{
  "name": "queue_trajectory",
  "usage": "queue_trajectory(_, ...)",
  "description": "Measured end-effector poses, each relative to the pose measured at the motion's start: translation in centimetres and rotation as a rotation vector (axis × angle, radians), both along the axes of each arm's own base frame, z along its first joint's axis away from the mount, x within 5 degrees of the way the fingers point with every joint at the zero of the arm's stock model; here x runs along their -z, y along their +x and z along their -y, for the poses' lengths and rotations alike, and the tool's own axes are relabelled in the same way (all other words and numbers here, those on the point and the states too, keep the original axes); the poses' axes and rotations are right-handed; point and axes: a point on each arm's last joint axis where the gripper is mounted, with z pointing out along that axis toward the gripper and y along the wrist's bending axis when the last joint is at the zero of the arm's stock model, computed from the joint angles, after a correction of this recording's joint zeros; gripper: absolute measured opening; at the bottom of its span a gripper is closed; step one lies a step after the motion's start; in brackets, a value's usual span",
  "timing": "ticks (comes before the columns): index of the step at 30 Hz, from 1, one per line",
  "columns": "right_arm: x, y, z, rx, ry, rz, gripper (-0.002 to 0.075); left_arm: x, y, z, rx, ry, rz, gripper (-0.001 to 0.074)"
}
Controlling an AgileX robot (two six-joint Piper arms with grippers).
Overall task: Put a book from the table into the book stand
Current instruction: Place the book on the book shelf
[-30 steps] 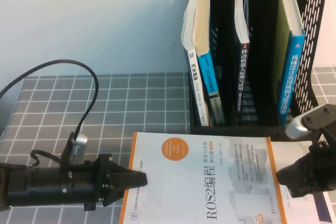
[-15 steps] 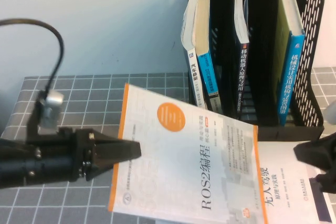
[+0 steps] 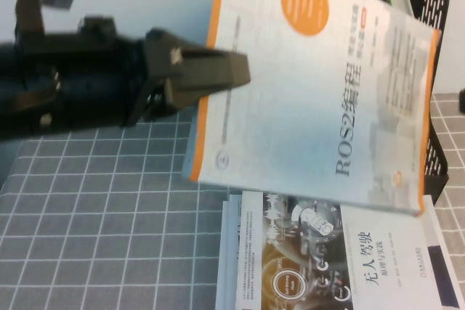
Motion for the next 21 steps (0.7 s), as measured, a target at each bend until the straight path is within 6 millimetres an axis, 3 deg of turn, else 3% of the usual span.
queue_trajectory(5,-3.2,-0.3,0.3,0.019,-0.016,0.103,-0.0003,-3.7,0.8,1.4,-0.025,0.066,0.086,0.0104)
queue_trajectory(12,-4.0,-0.3,0.6,0.036,-0.035,0.122,-0.0003,-7.6,3.5,1.6,-0.125,0.166,0.071,0.0104)
queue_trajectory(21,-3.9,-0.2,0.7,0.055,-0.047,0.114,-0.0003,-6.8,9.6,3.7,-0.162,0.227,-0.044,0.0104)
